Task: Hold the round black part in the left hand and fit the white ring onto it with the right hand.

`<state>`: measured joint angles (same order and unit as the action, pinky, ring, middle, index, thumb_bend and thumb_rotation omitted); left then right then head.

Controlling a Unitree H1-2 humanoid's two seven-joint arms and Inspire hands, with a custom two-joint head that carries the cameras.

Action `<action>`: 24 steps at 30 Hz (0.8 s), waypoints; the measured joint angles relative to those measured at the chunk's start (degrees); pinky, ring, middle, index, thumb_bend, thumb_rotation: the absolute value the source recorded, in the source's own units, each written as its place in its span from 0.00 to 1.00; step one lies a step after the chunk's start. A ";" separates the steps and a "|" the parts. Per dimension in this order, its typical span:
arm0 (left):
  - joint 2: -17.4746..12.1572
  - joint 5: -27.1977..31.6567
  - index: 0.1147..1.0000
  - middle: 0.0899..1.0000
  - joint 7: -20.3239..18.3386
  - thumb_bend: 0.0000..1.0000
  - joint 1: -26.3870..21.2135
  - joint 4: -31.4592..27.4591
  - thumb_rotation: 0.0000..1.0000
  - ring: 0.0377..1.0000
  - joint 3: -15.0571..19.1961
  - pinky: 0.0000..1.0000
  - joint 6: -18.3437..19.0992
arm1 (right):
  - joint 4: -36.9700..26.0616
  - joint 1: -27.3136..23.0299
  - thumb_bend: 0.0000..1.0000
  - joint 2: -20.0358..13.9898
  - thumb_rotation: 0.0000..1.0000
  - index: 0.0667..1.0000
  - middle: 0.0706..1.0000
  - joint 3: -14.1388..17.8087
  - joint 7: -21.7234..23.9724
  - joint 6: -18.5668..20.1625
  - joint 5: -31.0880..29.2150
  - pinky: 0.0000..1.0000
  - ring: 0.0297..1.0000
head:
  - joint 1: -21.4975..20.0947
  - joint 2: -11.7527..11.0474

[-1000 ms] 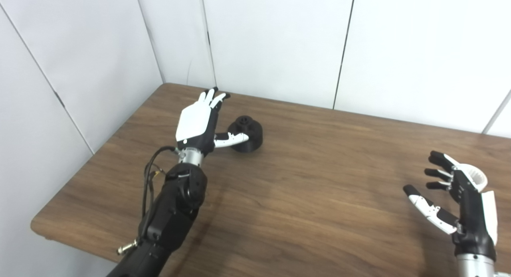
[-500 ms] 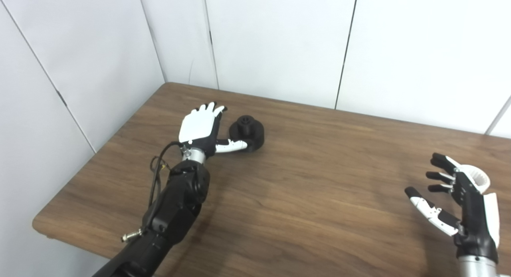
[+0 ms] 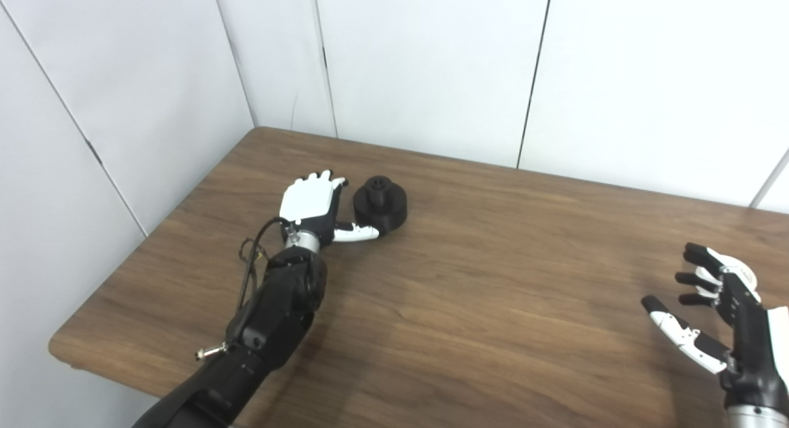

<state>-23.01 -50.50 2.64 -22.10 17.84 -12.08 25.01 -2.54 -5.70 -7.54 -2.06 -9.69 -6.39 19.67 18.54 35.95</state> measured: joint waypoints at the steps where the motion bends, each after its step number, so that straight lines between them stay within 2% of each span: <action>1: 0.00 0.00 0.86 1.00 0.40 1.00 -0.18 0.42 0.68 1.00 -0.26 1.00 -0.01 | 0.00 0.01 0.60 -0.01 0.19 0.78 0.79 0.04 0.13 0.19 0.00 0.55 0.68 | 0.00 0.00; 8: 0.15 0.88 0.85 1.00 1.73 1.00 -0.89 1.40 0.64 1.00 -0.73 1.00 -0.98 | 0.01 0.07 0.61 -0.01 0.21 0.77 0.78 0.27 0.19 0.41 0.03 0.55 0.67 | -0.18 0.18; 21: 1.39 1.49 0.84 1.00 2.93 1.00 -1.41 1.67 0.64 1.00 -2.11 1.00 -1.49 | -0.04 0.07 0.61 -0.01 0.22 0.77 0.78 0.34 0.35 0.66 0.26 0.55 0.68 | -0.35 0.44; 24: 1.58 2.10 0.78 1.00 3.44 0.99 -1.42 1.85 0.56 1.00 -1.85 1.00 -1.77 | -0.17 0.14 0.61 -0.01 0.21 0.77 0.78 0.37 0.49 0.77 0.27 0.55 0.68 | -0.44 0.61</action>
<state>-21.43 -48.40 6.08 -23.52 19.69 -13.93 23.24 -2.71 -5.56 -7.56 -1.69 -9.20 -5.63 19.93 18.11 36.56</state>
